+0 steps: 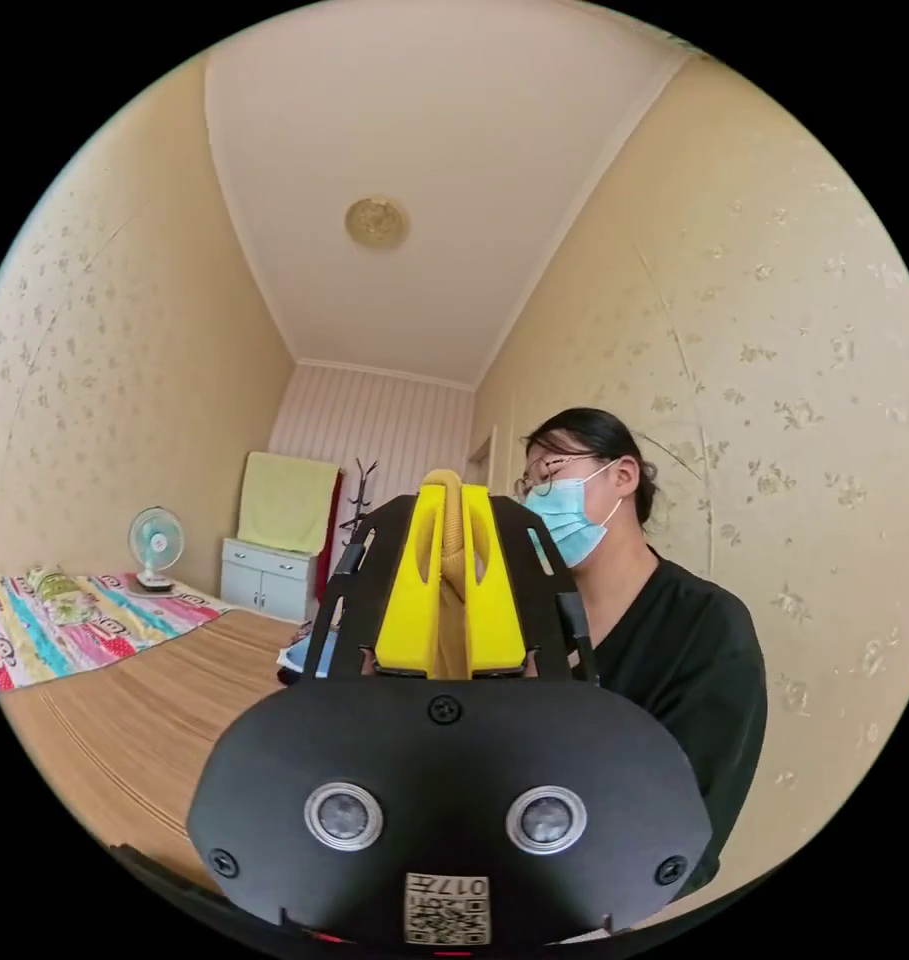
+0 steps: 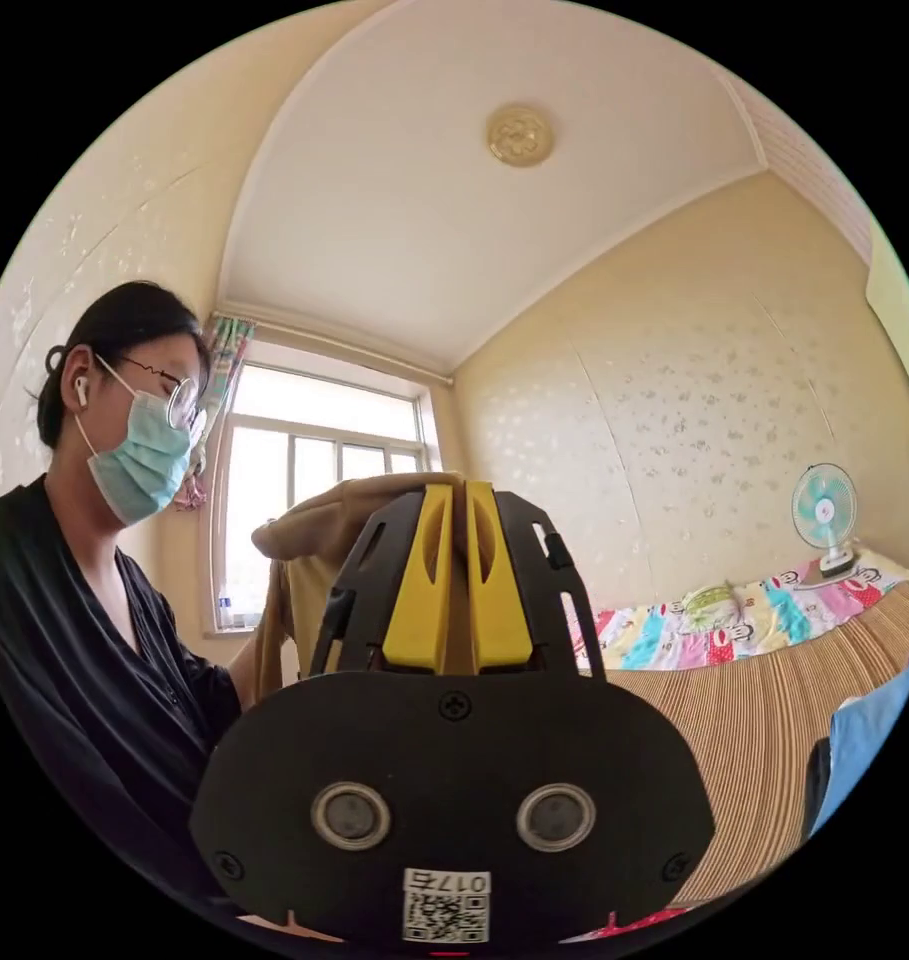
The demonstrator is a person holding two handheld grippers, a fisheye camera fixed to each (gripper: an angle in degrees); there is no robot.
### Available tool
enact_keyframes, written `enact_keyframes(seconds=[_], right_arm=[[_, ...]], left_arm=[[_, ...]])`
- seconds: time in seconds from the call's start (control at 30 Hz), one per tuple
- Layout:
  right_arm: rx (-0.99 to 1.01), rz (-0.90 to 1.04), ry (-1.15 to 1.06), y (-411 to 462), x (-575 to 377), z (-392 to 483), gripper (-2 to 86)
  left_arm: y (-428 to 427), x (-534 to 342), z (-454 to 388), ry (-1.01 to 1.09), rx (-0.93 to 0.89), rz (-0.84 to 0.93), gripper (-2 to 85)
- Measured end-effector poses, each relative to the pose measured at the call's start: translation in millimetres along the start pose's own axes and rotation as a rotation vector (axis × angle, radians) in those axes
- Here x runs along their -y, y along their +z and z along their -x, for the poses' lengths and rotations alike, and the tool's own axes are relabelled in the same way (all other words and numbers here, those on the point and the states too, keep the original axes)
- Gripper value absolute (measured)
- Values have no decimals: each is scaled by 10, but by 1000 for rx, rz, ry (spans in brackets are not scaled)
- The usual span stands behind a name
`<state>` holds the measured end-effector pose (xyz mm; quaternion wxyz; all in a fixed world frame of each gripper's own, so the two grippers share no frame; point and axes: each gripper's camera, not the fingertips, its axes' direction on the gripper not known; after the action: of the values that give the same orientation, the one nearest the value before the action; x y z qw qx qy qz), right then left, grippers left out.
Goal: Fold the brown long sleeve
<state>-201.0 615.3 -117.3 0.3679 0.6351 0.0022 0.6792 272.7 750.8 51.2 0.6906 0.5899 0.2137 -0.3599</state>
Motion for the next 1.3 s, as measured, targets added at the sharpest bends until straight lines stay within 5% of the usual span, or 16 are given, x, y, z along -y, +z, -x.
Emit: enact_keyframes(seconds=[0.13, 0.33, 0.43, 0.57, 0.8, 0.93, 1.3], right_arm=[[-315, 107, -8, 463, 281, -259, 38], [-773, 713, 72, 2377, -76, -2223, 76], [-855, 890, 221, 2761, -691, -2766, 73], [-707, 942, 199, 2758, -1601, -2435, 69], [-557, 1229, 279, 2738, -3298, -1816, 72], [-713, 1204, 121, 2373, -3793, -1463, 48], [-814, 1149, 220, 2300, -3888, -1471, 36]], left_arm=[[432, 196, 557, -137, 360, 139, 21], [1503, 116, 2995, -549, 1007, 492, 60], [2044, -270, 3254, -542, 1128, 572, 74], [2874, -1071, 3033, -439, 1160, 796, 80], [3810, -2866, 2571, -572, 1130, 1101, 79], [3729, -3091, 2289, -751, 1096, 919, 67], [3776, -2786, 1825, -849, 1061, 871, 58]])
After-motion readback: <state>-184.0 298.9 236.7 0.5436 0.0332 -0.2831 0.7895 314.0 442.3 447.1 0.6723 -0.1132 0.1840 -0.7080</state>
